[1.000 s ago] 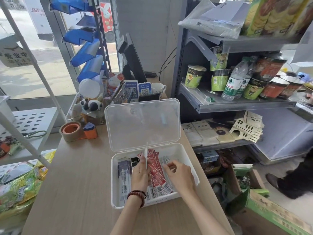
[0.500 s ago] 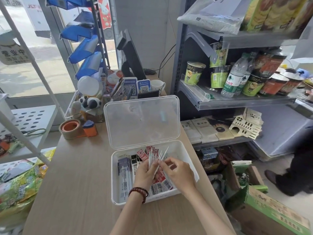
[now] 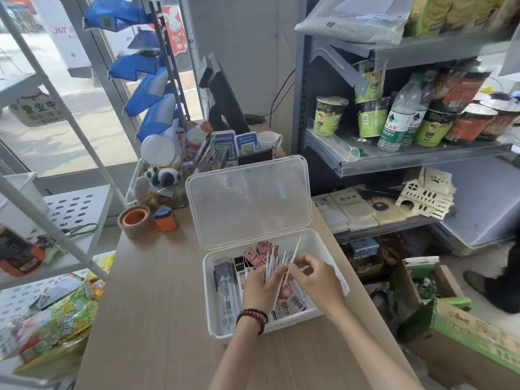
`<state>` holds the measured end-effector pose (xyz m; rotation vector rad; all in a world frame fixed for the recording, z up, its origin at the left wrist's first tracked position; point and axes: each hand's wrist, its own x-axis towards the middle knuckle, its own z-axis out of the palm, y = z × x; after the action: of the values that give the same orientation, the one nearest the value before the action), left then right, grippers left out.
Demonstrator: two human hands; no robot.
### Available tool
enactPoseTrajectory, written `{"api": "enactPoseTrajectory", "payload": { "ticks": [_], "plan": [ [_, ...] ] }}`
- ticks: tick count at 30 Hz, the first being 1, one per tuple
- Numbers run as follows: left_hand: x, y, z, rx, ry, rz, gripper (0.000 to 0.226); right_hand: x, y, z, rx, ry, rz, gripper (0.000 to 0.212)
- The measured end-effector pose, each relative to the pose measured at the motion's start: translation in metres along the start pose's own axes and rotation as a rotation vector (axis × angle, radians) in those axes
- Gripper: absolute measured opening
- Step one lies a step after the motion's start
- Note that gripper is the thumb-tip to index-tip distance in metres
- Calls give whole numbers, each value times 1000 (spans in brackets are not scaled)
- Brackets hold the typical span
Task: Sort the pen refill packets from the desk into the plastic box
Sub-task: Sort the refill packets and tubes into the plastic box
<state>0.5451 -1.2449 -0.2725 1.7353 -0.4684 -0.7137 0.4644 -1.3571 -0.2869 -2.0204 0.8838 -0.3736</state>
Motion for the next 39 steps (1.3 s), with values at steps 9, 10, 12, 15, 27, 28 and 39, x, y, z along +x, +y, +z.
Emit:
{"api": "enactPoseTrajectory", "payload": {
  "ticks": [9,10,12,15,27,28,39],
  "plan": [
    [4,-6,-1,-172,94,-34,24,-1,-2,2,14,175,10,15],
    [4,-7,-1,-192,115,-29,23,0,-2,2,38,213,34,15],
    [4,-9,-3,-206,165,-34,25,1,-3,0,49,255,77,16],
    [5,-11,-5,-212,177,-54,29,3,-1,1,-140,200,82,14],
    [4,-11,-5,-221,186,-49,28,10,6,11,-475,81,256,14],
    [5,-11,-5,-218,169,-54,27,11,8,12,-483,83,258,13],
    [8,-12,-3,-254,156,-91,32,5,-3,6,-347,66,82,30]
  ]
}}
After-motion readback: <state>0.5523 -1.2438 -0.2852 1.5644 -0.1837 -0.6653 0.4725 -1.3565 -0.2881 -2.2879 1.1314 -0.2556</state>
